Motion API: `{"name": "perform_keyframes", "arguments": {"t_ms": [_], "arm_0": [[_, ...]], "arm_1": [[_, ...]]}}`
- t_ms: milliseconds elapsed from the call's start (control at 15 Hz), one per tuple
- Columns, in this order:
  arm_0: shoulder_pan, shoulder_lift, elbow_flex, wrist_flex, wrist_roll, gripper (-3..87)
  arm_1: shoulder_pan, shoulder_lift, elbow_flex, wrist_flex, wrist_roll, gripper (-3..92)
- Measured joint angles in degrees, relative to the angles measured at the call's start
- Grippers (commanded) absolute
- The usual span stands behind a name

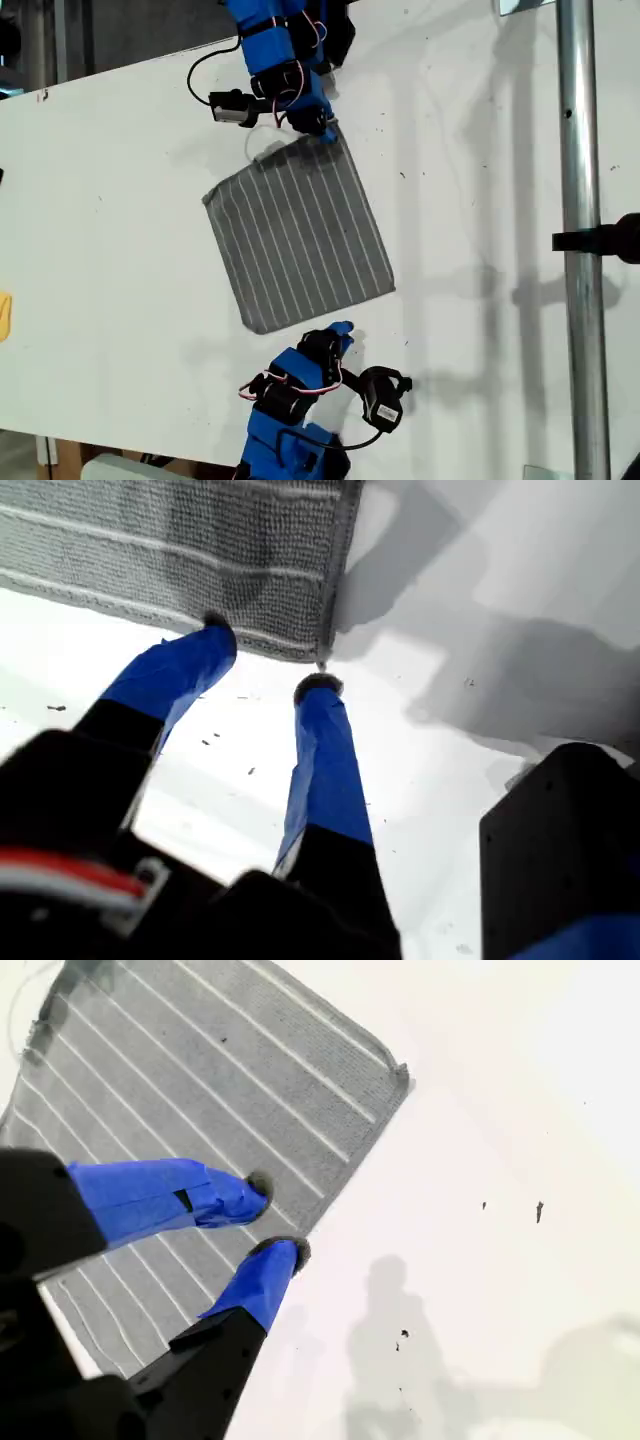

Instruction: Grasp corners of a towel and fold twice.

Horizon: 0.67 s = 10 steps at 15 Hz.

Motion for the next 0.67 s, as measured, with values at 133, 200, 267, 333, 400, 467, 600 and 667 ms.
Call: {"name": "perform_keyframes", "arguments": {"t_ms": [133,200,267,333,400,467,600,667], "arm_0": [[0.09,0.0,0.0,0.0,0.0,7.1],[0.18,0.0,0.0,0.0,0.0,7.2],[0.18,0.0,0.0,0.0,0.0,7.4],[0.18,0.0,0.0,0.18,0.0,7.6],[0.18,0.0,0.0,0.35,0.0,7.6],[0.18,0.0,0.09,0.35,-0.26,7.8],[0.18,0.0,0.44,0.35,-0.35,7.9],[0.18,0.0,0.79,0.35,-0.35,7.9]], "arm_1": [[1.14,-6.33,0.0,-4.22,-0.18,18.9],[1.93,-12.04,-0.35,-7.12,-0.53,19.5],[2.81,-17.93,-2.9,-9.67,-2.72,21.1],[4.13,-25.75,-6.5,-10.02,-4.66,20.8],[4.39,-31.11,-10.99,-9.23,-5.8,10.7],[4.66,-33.05,-12.66,-9.23,-6.59,4.6],[4.66,-33.93,-13.27,-10.28,-6.86,2.2],[4.48,-34.1,-13.36,-10.9,-7.29,1.8]]}}
